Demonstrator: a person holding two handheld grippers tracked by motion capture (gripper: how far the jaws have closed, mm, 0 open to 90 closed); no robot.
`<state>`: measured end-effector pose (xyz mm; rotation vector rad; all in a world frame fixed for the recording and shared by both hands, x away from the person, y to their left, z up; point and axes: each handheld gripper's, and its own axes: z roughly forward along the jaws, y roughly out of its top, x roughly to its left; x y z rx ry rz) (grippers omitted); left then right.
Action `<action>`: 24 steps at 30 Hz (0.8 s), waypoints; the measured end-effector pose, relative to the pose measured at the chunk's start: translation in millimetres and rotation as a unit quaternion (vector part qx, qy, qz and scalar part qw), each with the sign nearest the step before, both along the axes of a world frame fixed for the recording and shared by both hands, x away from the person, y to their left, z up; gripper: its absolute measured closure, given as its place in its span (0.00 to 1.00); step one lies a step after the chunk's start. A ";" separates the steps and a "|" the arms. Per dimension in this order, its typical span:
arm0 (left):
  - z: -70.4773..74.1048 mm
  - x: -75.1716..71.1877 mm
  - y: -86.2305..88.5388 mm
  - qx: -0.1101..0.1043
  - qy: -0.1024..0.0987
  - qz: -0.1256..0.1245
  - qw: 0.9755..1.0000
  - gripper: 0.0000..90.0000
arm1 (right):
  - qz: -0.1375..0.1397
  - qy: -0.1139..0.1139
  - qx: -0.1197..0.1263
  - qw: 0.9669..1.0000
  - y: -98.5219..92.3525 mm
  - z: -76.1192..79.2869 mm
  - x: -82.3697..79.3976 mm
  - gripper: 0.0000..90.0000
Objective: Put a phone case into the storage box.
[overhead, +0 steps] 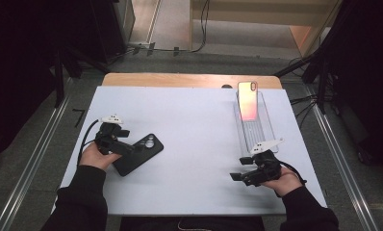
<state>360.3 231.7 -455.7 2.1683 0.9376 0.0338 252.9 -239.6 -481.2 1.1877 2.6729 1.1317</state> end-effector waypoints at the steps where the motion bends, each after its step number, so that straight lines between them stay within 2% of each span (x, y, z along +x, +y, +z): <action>1: -0.7 0.0 -0.6 0.002 0.001 -0.001 1.000 0.00 | 0.000 0.000 -0.001 1.000 0.1 0.0 0.0 0.25; 6: -6.2 0.4 -4.0 0.024 0.013 -0.015 1.000 0.00 | 0.000 0.002 -0.001 1.000 0.3 -0.4 0.1 0.25; 13: -12.7 -0.8 -8.4 0.044 0.015 -0.024 0.999 0.00 | 0.000 0.002 0.000 1.000 0.0 -0.3 0.0 0.25; 24: -28.8 -2.3 -8.2 0.063 0.029 -0.042 0.997 0.01 | 0.001 0.002 -0.002 1.000 0.0 -0.3 -0.2 0.25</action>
